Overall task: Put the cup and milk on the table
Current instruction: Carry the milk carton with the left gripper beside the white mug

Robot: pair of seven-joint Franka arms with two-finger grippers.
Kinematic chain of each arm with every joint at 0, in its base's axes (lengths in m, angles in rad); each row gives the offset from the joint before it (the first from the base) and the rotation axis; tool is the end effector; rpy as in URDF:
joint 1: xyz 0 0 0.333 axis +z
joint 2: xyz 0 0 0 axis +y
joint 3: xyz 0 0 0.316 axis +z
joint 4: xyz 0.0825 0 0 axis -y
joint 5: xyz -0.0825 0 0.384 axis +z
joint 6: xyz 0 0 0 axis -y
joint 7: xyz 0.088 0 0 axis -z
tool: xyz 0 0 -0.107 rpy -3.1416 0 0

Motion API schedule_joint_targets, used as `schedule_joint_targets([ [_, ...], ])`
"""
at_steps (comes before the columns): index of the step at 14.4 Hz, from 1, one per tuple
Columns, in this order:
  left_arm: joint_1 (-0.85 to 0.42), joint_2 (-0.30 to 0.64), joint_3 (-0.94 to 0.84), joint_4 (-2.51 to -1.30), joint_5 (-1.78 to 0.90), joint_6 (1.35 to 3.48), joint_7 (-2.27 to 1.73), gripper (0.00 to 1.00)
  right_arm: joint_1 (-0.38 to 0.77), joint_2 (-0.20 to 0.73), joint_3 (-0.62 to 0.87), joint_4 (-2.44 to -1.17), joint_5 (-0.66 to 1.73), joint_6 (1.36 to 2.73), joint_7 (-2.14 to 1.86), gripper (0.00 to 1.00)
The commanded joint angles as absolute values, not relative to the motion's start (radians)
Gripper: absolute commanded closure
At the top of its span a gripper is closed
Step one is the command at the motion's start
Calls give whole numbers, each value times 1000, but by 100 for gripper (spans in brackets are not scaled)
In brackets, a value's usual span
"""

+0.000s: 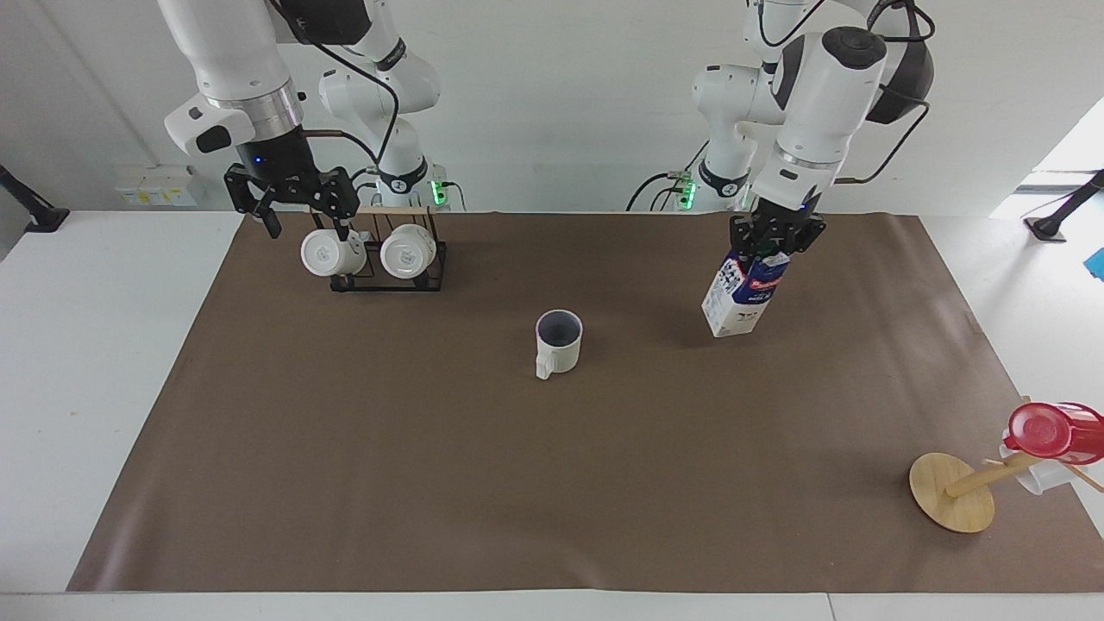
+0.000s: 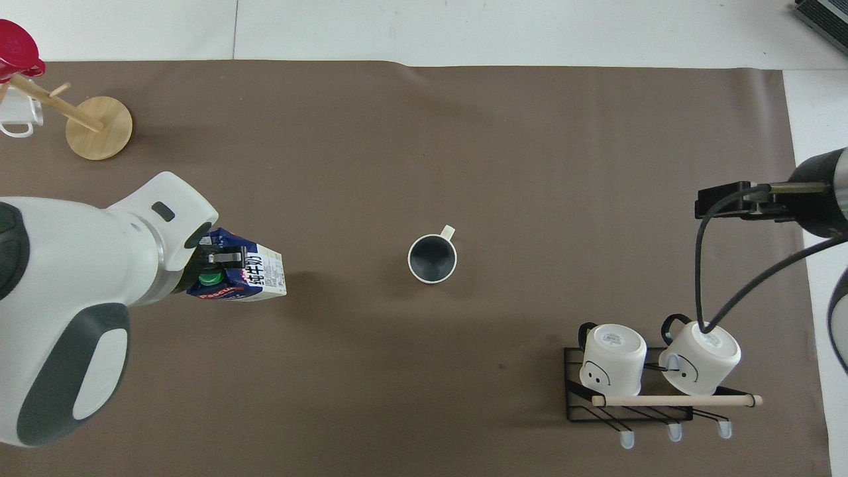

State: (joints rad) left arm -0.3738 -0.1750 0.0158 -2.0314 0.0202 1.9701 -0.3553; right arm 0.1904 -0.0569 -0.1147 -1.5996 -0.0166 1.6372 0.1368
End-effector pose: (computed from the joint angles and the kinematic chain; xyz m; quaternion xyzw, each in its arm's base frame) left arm 0.4853 -0.1797 0.5332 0.9983 -0.0048 0.0561 0.0122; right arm 0.5425 0.0375 0.6480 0.9984 -0.0304 0.0473 0.0000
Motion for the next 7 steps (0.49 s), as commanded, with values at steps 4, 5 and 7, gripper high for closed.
schedule_joint_targets([
  [4, -508, -25, 29, -1901, 48, 2000, -483, 52, 169, -44, -123, -1536, -12, 1583, 72, 0],
  [5, -523, 4, 29, -1879, 48, 2003, -504, 52, 166, -43, -123, -1537, -15, 1594, 48, 0],
  [7, -549, 44, 29, -1862, 48, 2037, -546, 52, 158, -51, -123, -1574, -20, 1598, 20, 0],
])
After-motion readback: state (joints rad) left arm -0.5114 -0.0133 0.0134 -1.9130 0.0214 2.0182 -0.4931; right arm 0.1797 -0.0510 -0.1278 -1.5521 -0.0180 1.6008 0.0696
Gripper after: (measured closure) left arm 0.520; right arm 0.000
